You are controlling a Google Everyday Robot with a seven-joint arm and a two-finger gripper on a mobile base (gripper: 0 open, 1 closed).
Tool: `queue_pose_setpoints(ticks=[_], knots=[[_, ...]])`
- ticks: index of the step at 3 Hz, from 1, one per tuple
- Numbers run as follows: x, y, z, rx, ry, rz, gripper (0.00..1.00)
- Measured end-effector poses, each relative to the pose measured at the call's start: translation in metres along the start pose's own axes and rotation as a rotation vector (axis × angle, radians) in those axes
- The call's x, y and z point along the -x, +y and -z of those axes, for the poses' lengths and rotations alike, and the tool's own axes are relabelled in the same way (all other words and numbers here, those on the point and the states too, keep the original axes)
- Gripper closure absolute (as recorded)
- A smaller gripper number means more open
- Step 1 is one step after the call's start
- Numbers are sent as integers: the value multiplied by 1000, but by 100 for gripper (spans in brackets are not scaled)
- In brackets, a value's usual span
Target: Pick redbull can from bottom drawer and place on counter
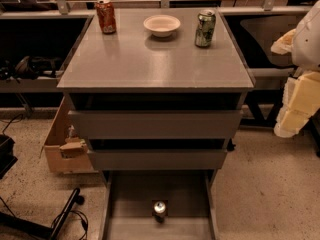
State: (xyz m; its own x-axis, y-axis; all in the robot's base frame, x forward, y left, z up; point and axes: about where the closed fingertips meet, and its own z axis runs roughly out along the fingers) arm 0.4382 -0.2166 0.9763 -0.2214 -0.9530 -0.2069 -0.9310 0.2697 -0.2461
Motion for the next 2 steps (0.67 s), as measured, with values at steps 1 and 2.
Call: queue_pose_setpoints(ticks=[1, 2], knots=[[0, 0, 0, 0, 0, 0, 0], [-3, 6, -22, 8, -68, -32, 0]])
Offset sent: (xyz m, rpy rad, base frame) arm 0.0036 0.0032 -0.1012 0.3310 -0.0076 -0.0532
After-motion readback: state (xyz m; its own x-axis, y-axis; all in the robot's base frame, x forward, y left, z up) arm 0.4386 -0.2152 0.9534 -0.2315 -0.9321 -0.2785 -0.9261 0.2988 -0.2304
